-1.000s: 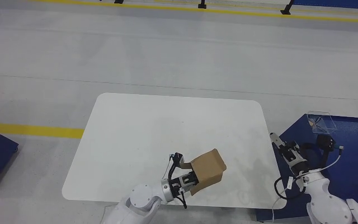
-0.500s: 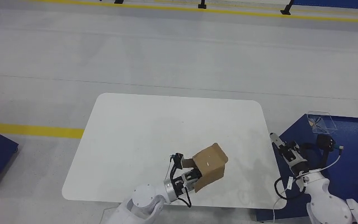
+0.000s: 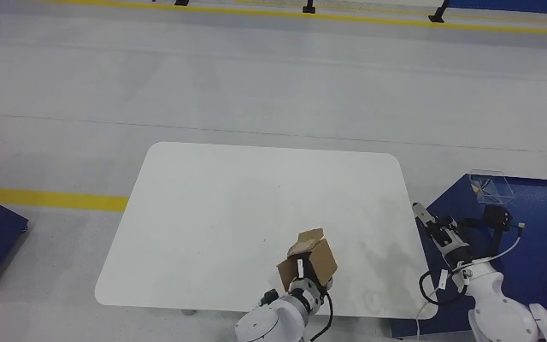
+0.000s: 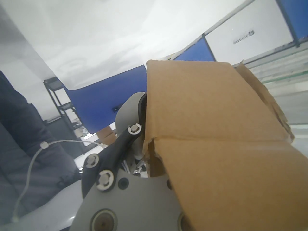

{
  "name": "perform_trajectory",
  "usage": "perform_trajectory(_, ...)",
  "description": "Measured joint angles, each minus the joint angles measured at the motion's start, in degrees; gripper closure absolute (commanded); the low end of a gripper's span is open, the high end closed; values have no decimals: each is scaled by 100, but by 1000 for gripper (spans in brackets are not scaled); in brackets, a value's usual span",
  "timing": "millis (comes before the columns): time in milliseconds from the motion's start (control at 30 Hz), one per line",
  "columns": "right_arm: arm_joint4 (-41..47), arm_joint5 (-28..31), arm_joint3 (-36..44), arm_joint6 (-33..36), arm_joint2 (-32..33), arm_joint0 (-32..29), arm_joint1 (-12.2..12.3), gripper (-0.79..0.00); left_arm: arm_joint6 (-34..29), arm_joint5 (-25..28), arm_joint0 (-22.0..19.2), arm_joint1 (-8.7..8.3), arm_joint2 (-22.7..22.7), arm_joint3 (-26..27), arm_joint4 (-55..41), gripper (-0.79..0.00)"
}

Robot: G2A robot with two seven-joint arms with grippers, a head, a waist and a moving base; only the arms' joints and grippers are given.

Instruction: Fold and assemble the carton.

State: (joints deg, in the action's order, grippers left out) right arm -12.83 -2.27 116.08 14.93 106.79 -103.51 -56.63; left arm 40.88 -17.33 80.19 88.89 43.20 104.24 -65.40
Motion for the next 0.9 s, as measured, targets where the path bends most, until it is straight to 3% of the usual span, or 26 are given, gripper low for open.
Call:
perform_trajectory(133,0,0,0,0,0,0,0,-785,746,587,-7,149,-222,-14,-359,0)
perform_trajectory(667,0,0,0,0,0,0,0,-785,745,626,2,161,-236,-34,-391,0)
perform_trajectory(900,0,0,0,0,0,0,0,-785,1632,1424,-32,333,247,66,-1954,0)
